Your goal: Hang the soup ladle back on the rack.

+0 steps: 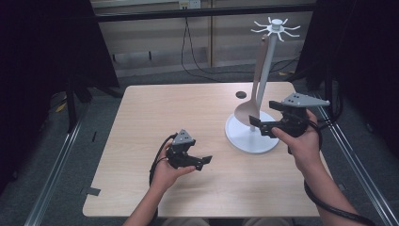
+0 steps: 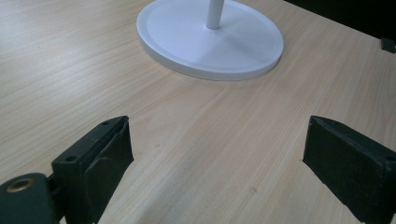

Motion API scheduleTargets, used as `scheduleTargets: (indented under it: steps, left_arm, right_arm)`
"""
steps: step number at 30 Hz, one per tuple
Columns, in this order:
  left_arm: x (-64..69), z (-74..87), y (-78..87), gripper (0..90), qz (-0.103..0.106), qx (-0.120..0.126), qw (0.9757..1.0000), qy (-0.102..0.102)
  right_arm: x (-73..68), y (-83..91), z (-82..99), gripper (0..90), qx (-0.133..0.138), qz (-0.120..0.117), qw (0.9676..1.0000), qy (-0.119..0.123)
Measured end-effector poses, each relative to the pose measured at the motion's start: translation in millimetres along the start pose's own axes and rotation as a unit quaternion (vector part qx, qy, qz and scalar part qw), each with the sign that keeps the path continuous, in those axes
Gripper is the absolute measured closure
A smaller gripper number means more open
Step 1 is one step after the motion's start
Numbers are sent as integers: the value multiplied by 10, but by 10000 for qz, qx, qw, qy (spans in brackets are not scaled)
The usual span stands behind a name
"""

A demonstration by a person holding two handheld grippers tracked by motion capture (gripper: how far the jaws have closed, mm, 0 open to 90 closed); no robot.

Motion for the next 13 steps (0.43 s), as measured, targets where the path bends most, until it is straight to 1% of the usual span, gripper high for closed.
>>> scheduleTargets:
  steps: [5,6,10,13]
  left_arm:
    - [-1,1,-1,78,-1,-4,10000,1]
    - [-1,0,0,78,-1,-4,10000,2]
    - [3,-7,3,78,5,21,10000,7]
    - [-9,-5,-1,78,-27,-16,10000,1]
  right_arm:
    - [-20,-32,135,89,-35,1,10000,4]
    - [-28,-36,170,88,-50,-8,10000,-29]
    - [-31,-45,229,88,-61,-54,10000,-55]
    - [-22,-46,240,88,-67,-34,9999,-73]
Point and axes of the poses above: each handheld gripper's, and its own axes: y roughly backward along the jaws, z roughly out of its underside, x roughly to its right, the point moved 6 cm from there along -y, roughly forward along the jaws, and after that the axes turned 12 degrees about -x, right-handed, at the moved point
